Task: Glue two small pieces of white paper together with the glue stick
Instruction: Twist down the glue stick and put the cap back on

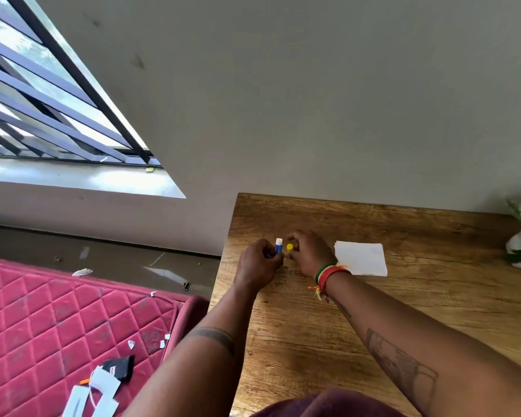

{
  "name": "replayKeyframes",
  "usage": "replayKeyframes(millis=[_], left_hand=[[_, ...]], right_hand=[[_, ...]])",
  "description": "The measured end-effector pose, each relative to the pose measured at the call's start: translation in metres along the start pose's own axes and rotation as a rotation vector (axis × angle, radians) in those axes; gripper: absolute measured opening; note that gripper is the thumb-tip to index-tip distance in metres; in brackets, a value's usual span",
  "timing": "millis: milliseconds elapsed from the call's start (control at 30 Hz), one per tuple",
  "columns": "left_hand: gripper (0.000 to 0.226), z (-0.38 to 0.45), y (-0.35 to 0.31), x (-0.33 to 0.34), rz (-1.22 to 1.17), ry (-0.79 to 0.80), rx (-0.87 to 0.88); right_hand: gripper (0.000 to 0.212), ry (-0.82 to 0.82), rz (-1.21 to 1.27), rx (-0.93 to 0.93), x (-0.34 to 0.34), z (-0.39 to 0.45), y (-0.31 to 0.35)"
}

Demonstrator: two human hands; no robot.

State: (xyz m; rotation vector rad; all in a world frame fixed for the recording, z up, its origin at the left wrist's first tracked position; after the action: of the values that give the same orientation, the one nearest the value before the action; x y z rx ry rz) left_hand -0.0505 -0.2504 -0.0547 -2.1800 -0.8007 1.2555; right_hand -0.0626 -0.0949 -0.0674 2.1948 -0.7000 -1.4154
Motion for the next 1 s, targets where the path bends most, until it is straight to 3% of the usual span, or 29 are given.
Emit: replayKeyframes(millis=[167,267,333,467,867,933,1000], left_hand=[[0.02,0.009,0.0,0.001,0.0,0.022,-0.015],[0.019,0.015,-0.006,0.004,0.009,0.017,-0.004],[0.019,0.016,-0.011,0.007,0.024,0.026,0.008],[0.018,0.016,-0.021,0.014,0.053,0.033,0.023],[0.014,0.005,-0.038,0.014,0.112,0.039,0.093],[0.018,0.003,-0.041,0.013,0.113,0.039,0.098],[0.021,0.004,-0.046,0.012,0.091,0.044,0.1]], right_hand=[[0.015,-0.016,0.049,0.045,0.0,0.013,-0.013],[0.012,-0.009,0.533,0.162,-0.006,0.018,-0.029],[0.018,0.058,0.817,0.14,-0.008,0.017,-0.027],[0.022,0.089,1.04,0.07,-0.017,0.007,-0.015],[0.027,0.034,0.534,-0.031,-0.038,-0.016,-0.007],[0.034,-0.007,0.346,-0.089,-0.043,-0.022,-0.004],[0.056,0.052,0.184,-0.161,-0.043,-0.03,-0.003]])
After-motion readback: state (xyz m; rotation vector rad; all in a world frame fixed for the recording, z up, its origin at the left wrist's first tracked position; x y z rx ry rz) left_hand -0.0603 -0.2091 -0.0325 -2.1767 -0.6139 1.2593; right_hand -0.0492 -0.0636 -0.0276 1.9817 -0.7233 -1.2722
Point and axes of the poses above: each hand's wrist, its own z-axis towards the middle knuckle, its own x-axis out of the palm, y = z × x, the point moved 5 cm from there along z, towards the middle knuckle, and after that the axes turned 9 degrees about y, right-handed, at the moved point
